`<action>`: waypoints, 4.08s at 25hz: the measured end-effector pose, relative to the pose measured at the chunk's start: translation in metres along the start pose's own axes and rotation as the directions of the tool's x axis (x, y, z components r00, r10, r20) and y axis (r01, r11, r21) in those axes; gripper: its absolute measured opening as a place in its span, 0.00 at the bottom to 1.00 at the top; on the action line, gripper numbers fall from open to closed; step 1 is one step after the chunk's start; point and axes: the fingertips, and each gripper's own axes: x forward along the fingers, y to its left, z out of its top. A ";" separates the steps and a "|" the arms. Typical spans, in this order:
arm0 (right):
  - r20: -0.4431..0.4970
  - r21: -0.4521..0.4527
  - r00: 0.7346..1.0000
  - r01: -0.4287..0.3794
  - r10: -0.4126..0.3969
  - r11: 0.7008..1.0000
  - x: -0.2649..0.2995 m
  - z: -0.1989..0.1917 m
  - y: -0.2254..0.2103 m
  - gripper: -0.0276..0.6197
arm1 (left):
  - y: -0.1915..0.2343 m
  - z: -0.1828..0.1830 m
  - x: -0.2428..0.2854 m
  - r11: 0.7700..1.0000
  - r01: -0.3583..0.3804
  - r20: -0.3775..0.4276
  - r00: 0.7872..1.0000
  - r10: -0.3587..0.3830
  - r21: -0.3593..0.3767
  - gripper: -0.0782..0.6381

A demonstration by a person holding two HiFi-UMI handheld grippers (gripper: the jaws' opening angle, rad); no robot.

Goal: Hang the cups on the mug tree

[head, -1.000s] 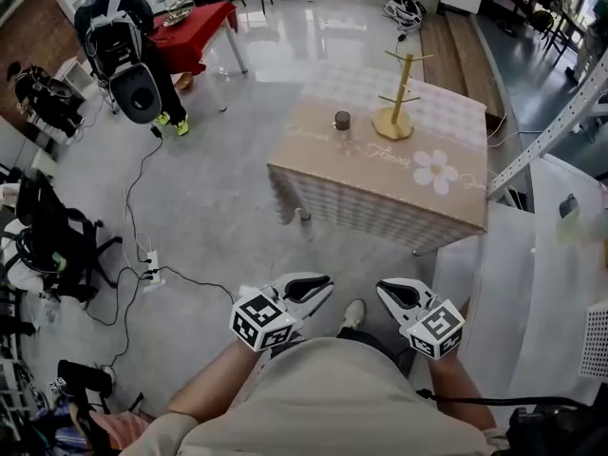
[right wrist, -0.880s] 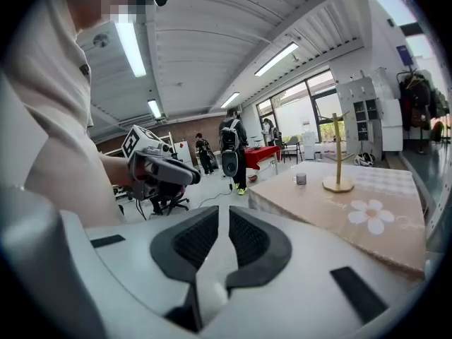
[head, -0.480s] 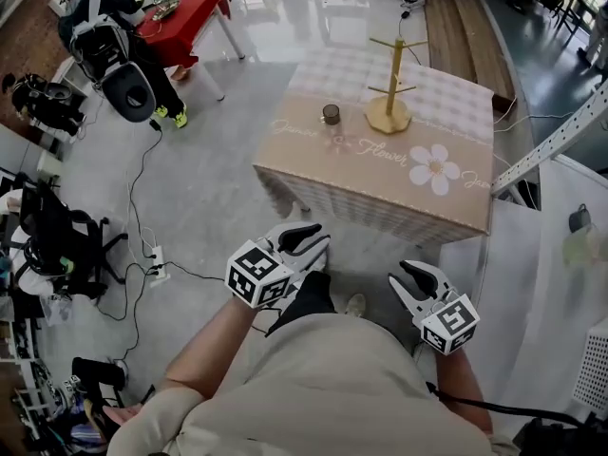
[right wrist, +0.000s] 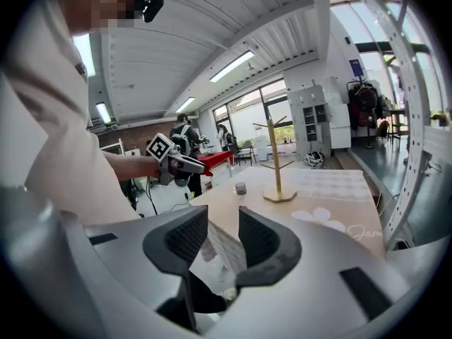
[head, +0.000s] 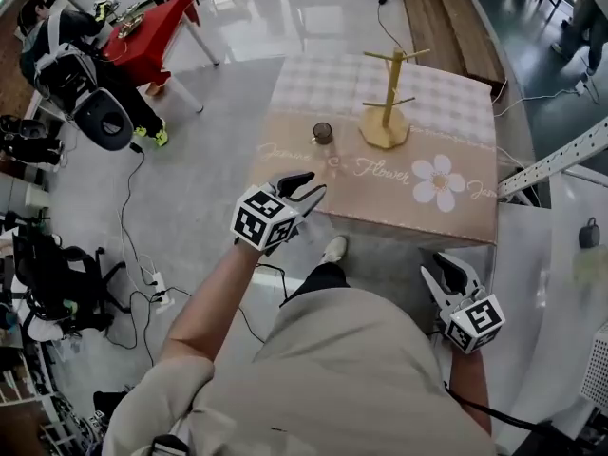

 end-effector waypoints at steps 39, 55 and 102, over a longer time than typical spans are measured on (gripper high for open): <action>-0.022 0.259 0.935 0.347 -0.353 0.901 0.101 0.027 -0.051 0.25 | 0.183 -0.076 0.219 0.949 0.311 -0.694 0.693 -0.194 0.045 0.48; -0.023 0.249 0.942 0.329 -0.334 0.911 0.109 0.028 -0.054 0.25 | 0.197 -0.019 0.207 0.927 0.226 -0.394 0.856 -0.336 -0.300 0.49; -0.064 0.229 0.946 0.323 -0.317 0.918 0.112 0.032 -0.064 0.25 | 0.177 0.124 0.217 0.649 0.434 0.361 0.898 -0.253 -0.625 0.48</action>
